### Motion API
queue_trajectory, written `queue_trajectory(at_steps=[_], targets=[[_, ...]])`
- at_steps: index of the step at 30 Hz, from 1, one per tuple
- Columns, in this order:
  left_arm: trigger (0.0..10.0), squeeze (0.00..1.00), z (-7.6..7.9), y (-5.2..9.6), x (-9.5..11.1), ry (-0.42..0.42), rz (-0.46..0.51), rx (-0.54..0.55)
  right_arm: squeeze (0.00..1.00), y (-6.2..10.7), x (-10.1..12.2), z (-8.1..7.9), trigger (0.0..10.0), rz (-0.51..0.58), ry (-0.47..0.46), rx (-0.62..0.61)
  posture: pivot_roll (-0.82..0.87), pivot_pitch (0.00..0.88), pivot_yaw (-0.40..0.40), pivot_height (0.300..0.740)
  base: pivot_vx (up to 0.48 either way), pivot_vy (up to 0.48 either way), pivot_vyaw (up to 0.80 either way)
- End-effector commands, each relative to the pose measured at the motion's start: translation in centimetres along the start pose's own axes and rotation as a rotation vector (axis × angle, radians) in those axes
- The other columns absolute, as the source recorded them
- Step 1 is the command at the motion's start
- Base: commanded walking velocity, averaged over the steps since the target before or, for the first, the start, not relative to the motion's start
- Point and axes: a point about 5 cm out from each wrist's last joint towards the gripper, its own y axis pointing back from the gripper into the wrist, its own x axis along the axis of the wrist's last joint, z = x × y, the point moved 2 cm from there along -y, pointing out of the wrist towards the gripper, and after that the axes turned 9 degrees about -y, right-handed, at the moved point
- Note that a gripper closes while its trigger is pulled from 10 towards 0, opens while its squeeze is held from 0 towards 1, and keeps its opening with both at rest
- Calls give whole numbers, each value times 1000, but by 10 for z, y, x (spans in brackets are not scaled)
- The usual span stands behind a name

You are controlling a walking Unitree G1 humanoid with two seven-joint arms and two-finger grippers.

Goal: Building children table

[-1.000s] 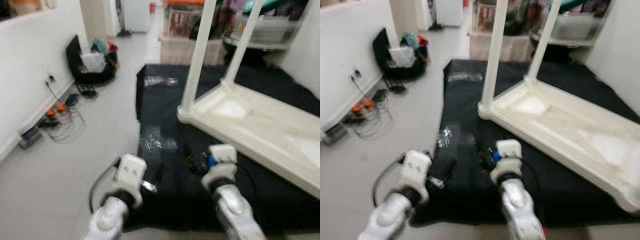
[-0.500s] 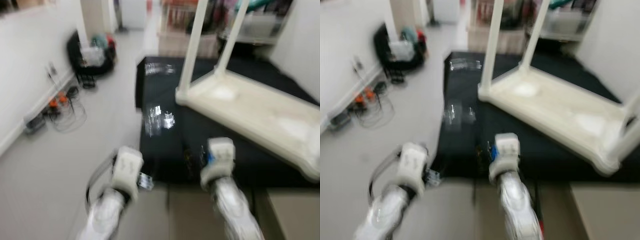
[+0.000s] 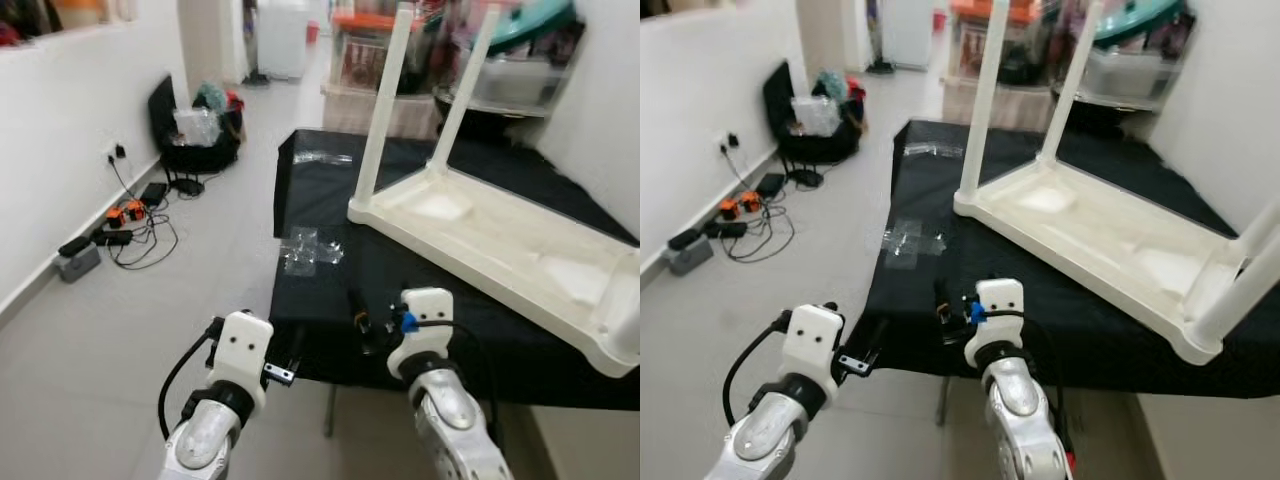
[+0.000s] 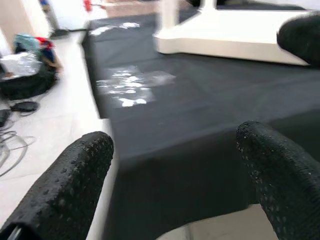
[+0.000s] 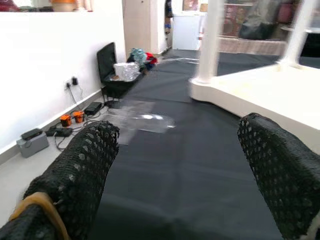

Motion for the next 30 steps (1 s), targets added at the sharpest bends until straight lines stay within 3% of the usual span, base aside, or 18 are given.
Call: queue_trajectory(at_steps=[1, 7, 15, 17, 19, 20, 22, 25, 26, 27, 30], targets=[[10000, 0, 3, -1, 1, -3, 4, -16, 0, 1, -2, 8, 10000, -15, 6, -32, 33, 0, -75, 740, 0, -428, 0], [10000, 0, 3, -2, 1, -4, 1, -16, 0, -1, -1, 10, 10000, -9, 1, -39, 33, 0, -77, 740, 0, -429, 0], [10000, 0, 2, -3, -1, 17, -11, -8, 0, -1, 1, 4, 10000, -16, -82, 68, 34, 0, -73, 740, 0, 0, 0], [10000, 0, 2, -3, -1, 17, -11, -7, 0, -2, 2, 11, 10000, -18, -74, 66, 32, 0, -73, 740, 0, 0, 0], [10000, 0, 1, -3, -1, 24, -12, -7, 0, -4, 1, 41, 10000, -43, -70, -32, 26, 0, -68, 740, 0, 0, 0], [10000, 0, 1, -3, -1, 24, -12, -7, 0, -4, 1, 41, 10000, -43, -70, -32, 26, 0, -68, 740, 0, 0, 0], [10000, 0, 0, -3, -1, 25, -13, -3, 0, -2, -7, 63, 10000, -120, -139, -98, 27, 0, -70, 740, 0, 0, 0], [10000, 0, 0, -3, -2, 24, -13, -1, 0, -1, -12, 68, 10000, -157, -182, -94, 27, 0, -68, 740, 0, 0, 0], [10000, 0, -2, -3, -2, 21, -16, 3, 0, 1, -20, 73, 10000, -230, -204, -71, 25, 0, -64, 740, 0, 0, 0], [10000, 0, -3, -3, -2, 23, -15, 5, 0, 4, -23, 85, 10000, -264, -154, -77, 24, 0, -61, 740, 0, 0, 0], [10000, 0, -3, -3, -2, 23, -15, 5, 0, 4, -23, 85, 10000, -264, -154, -77, 24, 0, -61, 740, 0, 0, 0]])
